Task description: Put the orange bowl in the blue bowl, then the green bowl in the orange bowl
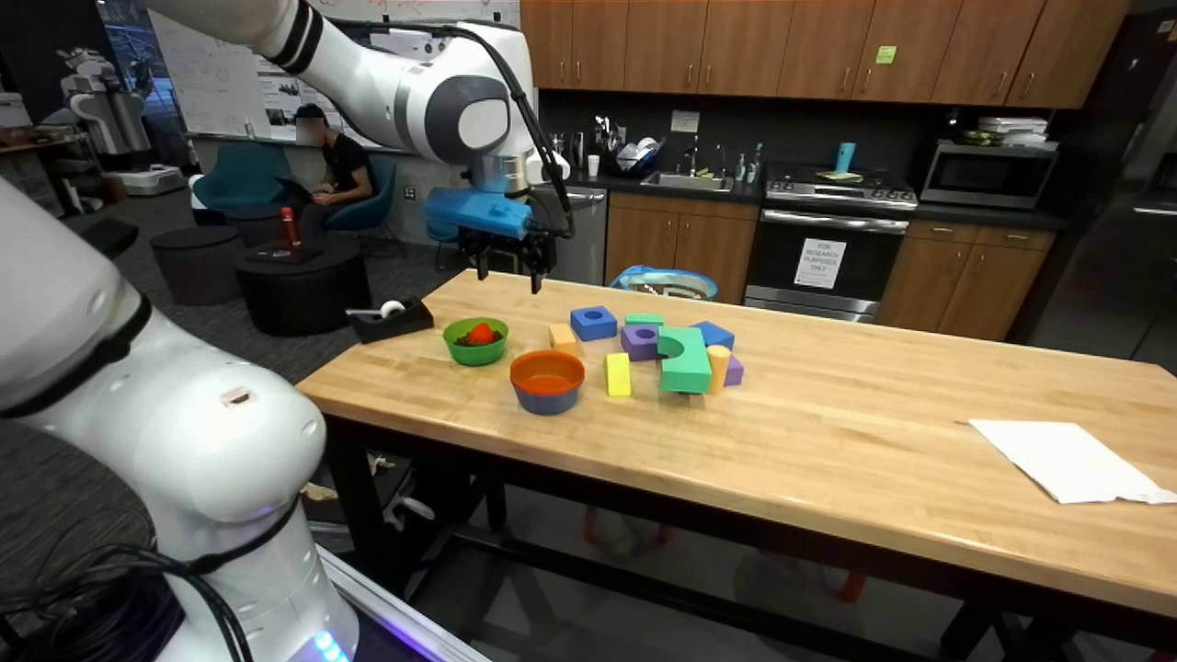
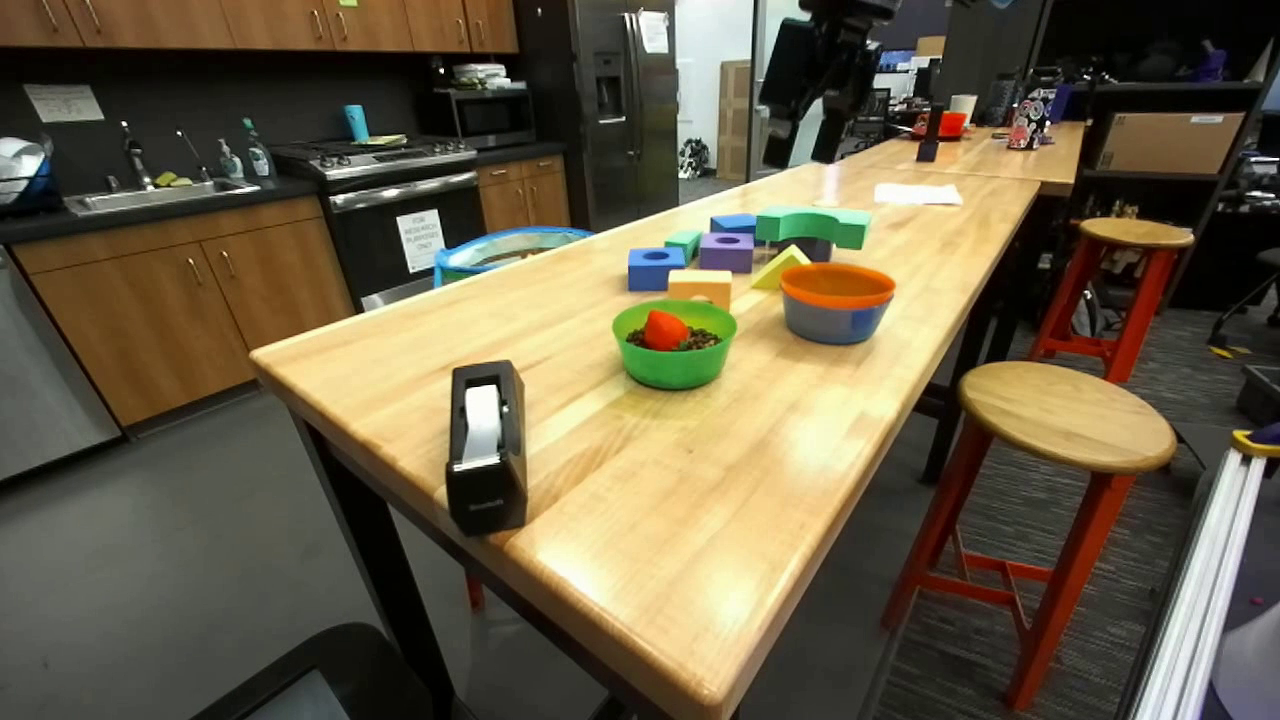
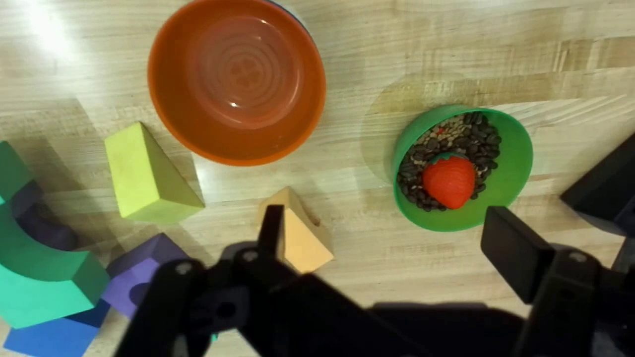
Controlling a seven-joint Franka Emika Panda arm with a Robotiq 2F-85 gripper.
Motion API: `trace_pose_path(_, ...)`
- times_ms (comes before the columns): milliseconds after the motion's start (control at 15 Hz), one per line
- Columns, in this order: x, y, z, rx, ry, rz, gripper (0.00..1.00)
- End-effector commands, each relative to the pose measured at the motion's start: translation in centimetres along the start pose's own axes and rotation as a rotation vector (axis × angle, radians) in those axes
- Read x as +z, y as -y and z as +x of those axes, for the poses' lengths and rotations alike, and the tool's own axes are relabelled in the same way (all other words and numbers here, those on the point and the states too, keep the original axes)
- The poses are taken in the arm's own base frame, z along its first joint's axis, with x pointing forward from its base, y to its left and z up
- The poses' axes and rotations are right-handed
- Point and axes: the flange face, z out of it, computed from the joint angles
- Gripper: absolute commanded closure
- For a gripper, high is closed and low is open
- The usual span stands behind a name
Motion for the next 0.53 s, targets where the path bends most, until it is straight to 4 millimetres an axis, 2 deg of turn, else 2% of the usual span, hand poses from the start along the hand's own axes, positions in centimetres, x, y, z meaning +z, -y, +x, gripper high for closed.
trace_pose_path(0,1.8,2.9,-0.7,-0.080,0.003,-0.021,0.00)
trace_pose_path(467,5.8,7.0,-0.9,-0.154,0.059,-0.092,0.00)
